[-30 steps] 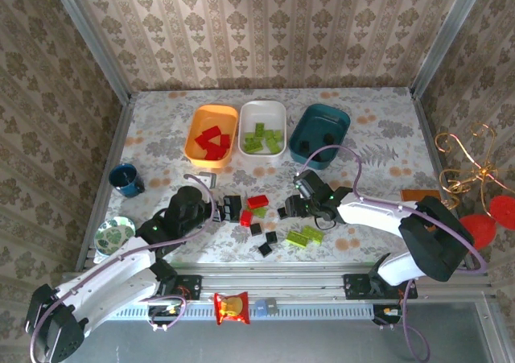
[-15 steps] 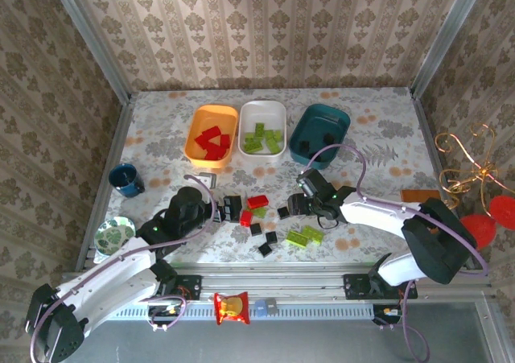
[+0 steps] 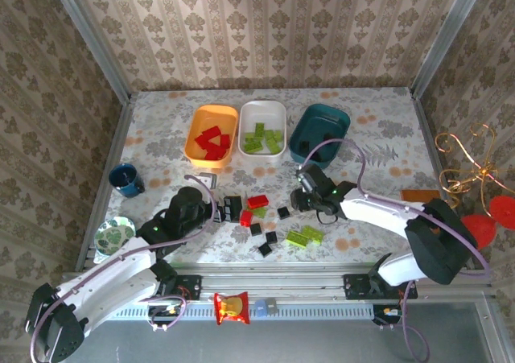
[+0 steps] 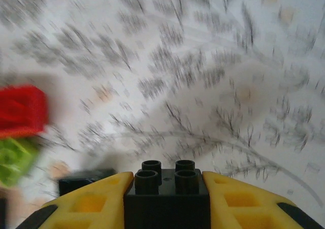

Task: Sort the legos into containers by color
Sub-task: Pick up the lego from the bottom-center of the table, then place the lego in the container, then pick up the lego from the bottom-center of the table.

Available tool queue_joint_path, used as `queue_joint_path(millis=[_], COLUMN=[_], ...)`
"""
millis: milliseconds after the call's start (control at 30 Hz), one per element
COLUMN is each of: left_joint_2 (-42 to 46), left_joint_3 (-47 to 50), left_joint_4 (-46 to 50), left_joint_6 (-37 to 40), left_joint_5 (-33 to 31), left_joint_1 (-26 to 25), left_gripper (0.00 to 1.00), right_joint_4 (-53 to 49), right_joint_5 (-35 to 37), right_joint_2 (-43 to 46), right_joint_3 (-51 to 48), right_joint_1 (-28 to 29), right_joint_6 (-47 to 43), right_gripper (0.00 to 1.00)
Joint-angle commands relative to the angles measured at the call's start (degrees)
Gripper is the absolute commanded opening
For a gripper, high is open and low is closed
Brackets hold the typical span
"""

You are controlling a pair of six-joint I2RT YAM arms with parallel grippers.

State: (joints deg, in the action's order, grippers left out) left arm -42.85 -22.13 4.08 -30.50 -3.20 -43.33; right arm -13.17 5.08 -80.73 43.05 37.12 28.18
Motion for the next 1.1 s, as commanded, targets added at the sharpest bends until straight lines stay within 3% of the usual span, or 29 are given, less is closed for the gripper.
queue_joint_path(millis=[0, 200, 400, 567, 700, 900, 1067], left_joint_2=[-0.70, -0.28, 1.68, 3.44, 4.05, 4.09, 4.04], left_joint_3=[-0.09, 0.04, 0.81, 1.21, 1.30, 1.30, 1.31], left_joint_4=[-1.25, -1.55, 0.50, 1.97, 2.60, 2.53, 2.34], left_joint_6=[-1.22, -2.05, -2.80, -3.16, -2.99, -2.57, -2.15], left_joint_5=[1.21, 1.71, 1.53, 1.23, 0.89, 0.02, -0.79], left_joint_1=[0.48, 0.47, 0.55, 0.59, 0.66, 0.73, 1.14], left_gripper=[1.00, 1.00, 1.00, 1.00, 1.00, 1.00, 1.00], right_joint_4=[-2.12, -4.91, -9.94, -12.82, -12.62, -9.66, -7.74], right_joint_5=[0.59, 2.47, 6.13, 5.42, 3.12, -0.52, 0.54], right_joint_2=[2.55, -9.07, -21.73, -27.34, -26.20, -16.62, -7.28], right_joint_3=[7.25, 20.41, 33.79, 40.93, 42.47, 35.32, 23.81], right_joint_1=[-3.95, -12.54, -17.06, -19.48, -19.47, -15.63, -6.97], right_joint_6=[-3.39, -3.27, -3.75, -3.20, -3.81, -5.27, -6.78], right_gripper=[0.35, 0.35, 0.36, 0.50, 0.68, 0.74, 0.78])
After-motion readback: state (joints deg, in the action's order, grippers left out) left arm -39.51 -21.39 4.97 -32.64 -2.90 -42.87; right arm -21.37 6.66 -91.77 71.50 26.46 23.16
